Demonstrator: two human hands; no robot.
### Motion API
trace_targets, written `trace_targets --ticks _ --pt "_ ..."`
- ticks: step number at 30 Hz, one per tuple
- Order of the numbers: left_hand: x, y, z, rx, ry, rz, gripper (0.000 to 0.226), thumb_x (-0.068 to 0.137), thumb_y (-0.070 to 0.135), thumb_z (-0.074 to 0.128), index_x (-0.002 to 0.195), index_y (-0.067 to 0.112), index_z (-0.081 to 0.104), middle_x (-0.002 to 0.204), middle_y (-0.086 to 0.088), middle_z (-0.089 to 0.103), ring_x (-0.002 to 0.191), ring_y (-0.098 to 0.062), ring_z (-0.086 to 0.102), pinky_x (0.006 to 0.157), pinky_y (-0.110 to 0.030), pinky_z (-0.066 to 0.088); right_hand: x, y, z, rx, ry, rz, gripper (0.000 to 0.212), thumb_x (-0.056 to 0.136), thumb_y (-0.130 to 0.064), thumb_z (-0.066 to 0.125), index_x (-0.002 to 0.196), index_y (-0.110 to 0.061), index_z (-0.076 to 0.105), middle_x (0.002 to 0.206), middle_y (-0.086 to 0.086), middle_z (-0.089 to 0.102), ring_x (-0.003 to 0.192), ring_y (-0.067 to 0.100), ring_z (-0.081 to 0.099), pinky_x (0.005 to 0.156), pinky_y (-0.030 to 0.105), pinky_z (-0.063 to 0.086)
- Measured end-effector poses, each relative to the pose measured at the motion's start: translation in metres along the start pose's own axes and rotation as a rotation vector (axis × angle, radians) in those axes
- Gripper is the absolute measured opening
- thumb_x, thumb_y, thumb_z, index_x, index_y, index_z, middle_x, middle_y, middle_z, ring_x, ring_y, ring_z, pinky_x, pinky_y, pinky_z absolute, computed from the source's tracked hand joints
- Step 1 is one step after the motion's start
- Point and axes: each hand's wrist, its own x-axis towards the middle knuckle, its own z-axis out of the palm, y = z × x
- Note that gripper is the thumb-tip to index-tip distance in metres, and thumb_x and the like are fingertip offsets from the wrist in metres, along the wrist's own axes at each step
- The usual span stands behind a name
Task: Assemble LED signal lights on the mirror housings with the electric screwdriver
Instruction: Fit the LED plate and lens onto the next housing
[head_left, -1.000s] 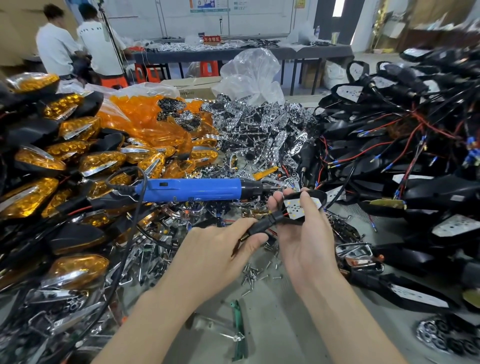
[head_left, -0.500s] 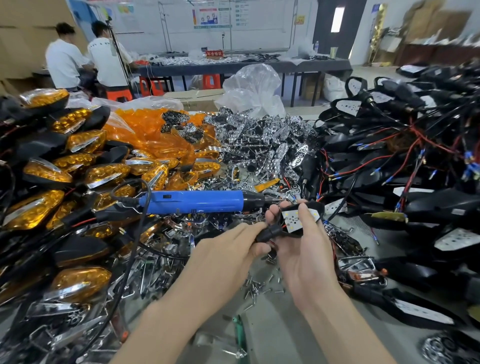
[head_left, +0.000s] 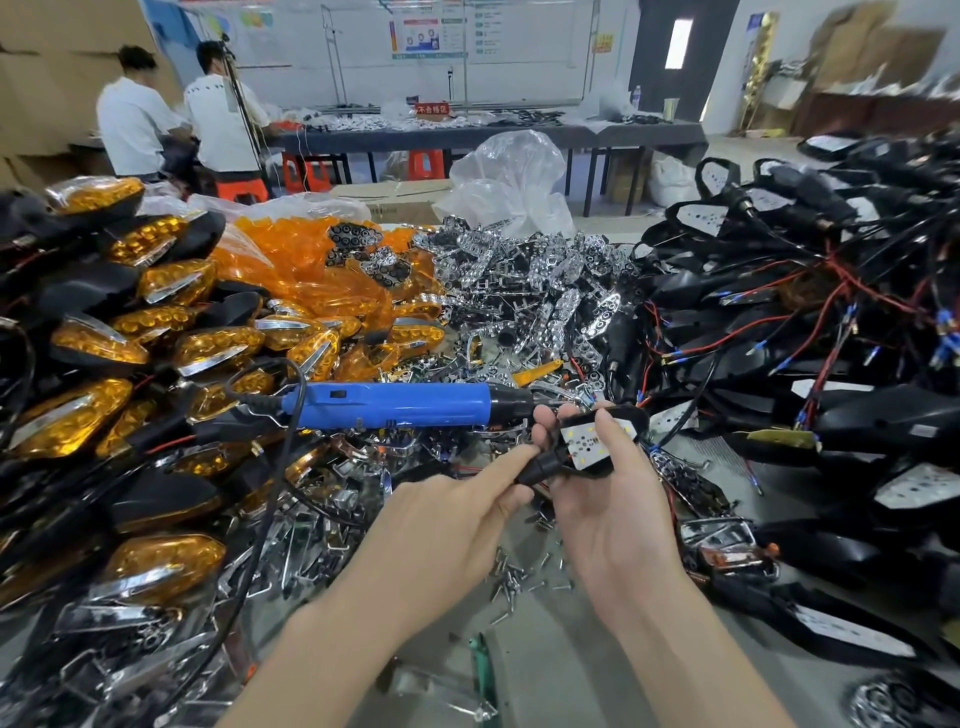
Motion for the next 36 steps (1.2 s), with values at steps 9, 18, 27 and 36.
trace_targets --ticks 9,18,27,36 --pt "0.0001 -0.0007 0.0019 0.009 0.074 0.031 0.041 0.101 0.043 0.038 0.137 0.031 0.053 0.053 0.015 0.032 0.040 -0.016 0.048 0.036 -0.031 0.044 -0.0019 -0.0058 0.0009 -0.011 -0.037 0.004 0.022 0.106 -0.029 0.047 0.096 -0.015 0.060 0.087 0.007 0.072 0.090 0.027 0.075 0.070 0.032 0.062" --pt "-0.0063 -0.0064 0.0001 0.041 0.066 -0.026 0.041 0.104 0.051 0.029 0.137 0.036 0.048 0.050 0.015 0.042 0.041 -0.007 0.047 0.039 -0.022 0.036 0.0012 -0.0039 -0.0046 -0.265 -0.088 -0.119 0.029 0.096 -0.037 0.056 0.107 -0.011 0.065 0.105 0.013 0.076 0.092 0.028 0.075 0.076 0.039 0.062" --pt "-0.0064 -0.0042 -0.0049 0.095 0.071 -0.035 0.033 0.100 0.050 0.038 0.125 0.036 0.056 0.055 0.024 0.031 0.042 0.000 0.044 0.039 -0.014 0.032 0.0023 -0.0030 -0.0078 -0.338 -0.075 -0.153 0.037 0.098 -0.040 0.052 0.108 -0.007 0.066 0.106 0.014 0.076 0.094 0.028 0.076 0.075 0.037 0.062" --pt "-0.0065 -0.0055 -0.0031 0.105 0.076 -0.024 0.034 0.099 0.048 0.039 0.122 0.033 0.059 0.052 0.019 0.035 0.042 -0.002 0.047 0.037 -0.022 0.040 0.0034 -0.0026 -0.0074 -0.318 -0.011 -0.140 0.032 0.107 -0.035 0.046 0.104 -0.009 0.066 0.097 0.016 0.077 0.090 0.032 0.076 0.071 0.038 0.063"
